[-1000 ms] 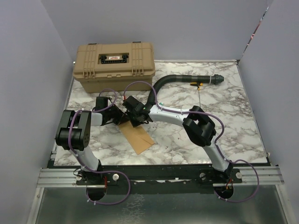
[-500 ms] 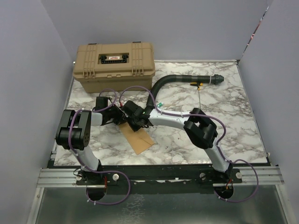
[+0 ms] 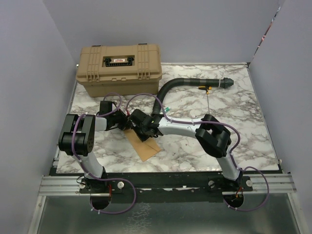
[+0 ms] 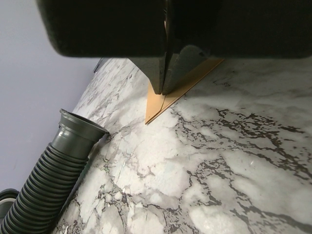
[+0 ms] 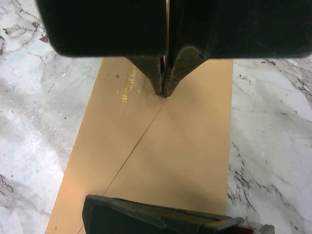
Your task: Place the letter into the envelope and seal it
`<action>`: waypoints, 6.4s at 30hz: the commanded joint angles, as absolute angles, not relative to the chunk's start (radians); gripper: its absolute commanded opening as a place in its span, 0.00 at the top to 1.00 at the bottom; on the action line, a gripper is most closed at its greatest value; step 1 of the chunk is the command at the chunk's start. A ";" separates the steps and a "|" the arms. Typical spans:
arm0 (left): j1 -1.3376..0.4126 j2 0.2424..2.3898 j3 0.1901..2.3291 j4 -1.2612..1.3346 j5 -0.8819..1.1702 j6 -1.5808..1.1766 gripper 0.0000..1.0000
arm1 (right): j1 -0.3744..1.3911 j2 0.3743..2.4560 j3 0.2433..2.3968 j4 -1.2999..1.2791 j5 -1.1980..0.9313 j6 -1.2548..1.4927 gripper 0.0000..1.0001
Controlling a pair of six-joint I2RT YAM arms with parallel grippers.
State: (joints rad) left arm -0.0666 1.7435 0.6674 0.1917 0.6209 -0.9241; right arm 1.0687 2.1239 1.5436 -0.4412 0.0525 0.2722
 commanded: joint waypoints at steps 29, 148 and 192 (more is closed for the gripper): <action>-0.065 1.809 0.658 0.078 0.533 -0.873 1.00 | 1.058 1.826 1.152 -0.581 -0.040 0.431 0.99; -0.428 1.405 0.775 0.350 0.555 -0.776 0.13 | 0.626 1.618 1.230 -0.189 -0.182 0.746 0.95; -0.433 1.356 0.862 0.399 1.078 -0.575 1.00 | 0.456 1.545 1.314 -0.318 -1.090 0.236 0.31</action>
State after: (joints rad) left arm -0.4324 1.3800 0.8417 0.4019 0.9676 -0.6121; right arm 0.4530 1.5089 1.2770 -0.2657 -0.8730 0.2920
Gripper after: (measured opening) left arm 0.093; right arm 0.733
